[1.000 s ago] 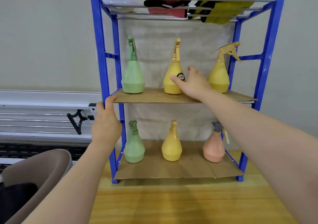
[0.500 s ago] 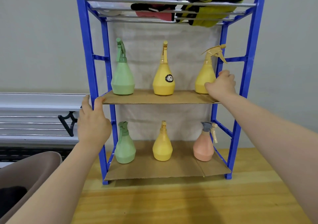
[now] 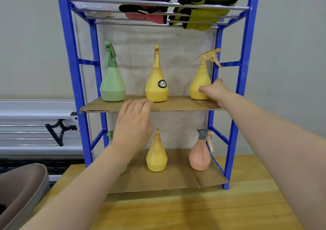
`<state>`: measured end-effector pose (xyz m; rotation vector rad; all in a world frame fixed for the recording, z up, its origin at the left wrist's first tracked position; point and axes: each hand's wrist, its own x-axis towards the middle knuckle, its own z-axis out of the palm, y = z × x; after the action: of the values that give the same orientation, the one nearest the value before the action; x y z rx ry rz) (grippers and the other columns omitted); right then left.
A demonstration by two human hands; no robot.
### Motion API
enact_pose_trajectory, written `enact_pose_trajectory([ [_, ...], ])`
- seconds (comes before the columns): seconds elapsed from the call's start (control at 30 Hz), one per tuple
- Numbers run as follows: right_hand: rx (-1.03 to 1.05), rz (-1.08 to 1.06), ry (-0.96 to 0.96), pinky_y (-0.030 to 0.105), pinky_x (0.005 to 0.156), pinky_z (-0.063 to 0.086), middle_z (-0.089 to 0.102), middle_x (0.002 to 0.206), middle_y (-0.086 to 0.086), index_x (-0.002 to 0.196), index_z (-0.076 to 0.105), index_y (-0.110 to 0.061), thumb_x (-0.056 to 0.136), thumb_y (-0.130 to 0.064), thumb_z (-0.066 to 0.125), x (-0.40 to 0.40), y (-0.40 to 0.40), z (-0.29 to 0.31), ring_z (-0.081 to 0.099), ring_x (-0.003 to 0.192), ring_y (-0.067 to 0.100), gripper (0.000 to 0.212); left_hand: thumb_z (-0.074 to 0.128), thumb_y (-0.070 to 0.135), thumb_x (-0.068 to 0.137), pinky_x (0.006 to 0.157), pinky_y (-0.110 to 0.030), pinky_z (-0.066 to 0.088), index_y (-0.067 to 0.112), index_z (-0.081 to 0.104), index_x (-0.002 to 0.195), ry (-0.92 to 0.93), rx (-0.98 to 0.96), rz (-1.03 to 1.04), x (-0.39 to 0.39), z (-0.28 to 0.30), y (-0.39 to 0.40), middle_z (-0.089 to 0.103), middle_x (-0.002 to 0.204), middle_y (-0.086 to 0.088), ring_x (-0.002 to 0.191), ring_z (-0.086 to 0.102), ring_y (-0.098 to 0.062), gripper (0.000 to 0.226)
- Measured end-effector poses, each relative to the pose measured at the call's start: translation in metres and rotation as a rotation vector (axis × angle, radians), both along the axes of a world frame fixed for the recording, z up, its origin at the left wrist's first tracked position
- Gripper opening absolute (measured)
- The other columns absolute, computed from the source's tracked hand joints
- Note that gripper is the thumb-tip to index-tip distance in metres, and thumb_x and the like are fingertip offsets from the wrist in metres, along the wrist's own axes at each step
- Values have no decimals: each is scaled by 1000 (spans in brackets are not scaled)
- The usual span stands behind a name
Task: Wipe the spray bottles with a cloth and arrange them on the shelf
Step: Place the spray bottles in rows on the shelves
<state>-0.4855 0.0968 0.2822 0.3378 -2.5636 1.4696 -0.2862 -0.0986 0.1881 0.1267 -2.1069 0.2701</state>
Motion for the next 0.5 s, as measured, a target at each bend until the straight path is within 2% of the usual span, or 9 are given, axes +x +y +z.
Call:
enact_pose_trajectory([
  [0.17,-46,39,-19,38,86,42,42,135,11,144,20,-12,84,-32,72,-13,-1,-1,46,119,30,82,67,11,74,98,-36,34,8,61,117,-21,-19,-22,-25,4,10,66,108,-8,100,62,-30,44],
  [0.33,-124,131,-21,42,98,44,40,140,9,148,17,-18,78,-32,77,-24,-7,2,45,122,31,93,65,10,73,82,-38,46,10,63,106,-49,-10,16,-32,-2,11,64,93,-6,85,62,-29,33],
  [0.5,-125,134,9,38,87,42,43,135,7,148,22,-18,83,-36,67,-28,-11,0,44,111,26,81,66,6,71,78,-37,46,11,67,102,58,14,-4,-36,-5,11,65,85,-4,78,62,-27,32],
])
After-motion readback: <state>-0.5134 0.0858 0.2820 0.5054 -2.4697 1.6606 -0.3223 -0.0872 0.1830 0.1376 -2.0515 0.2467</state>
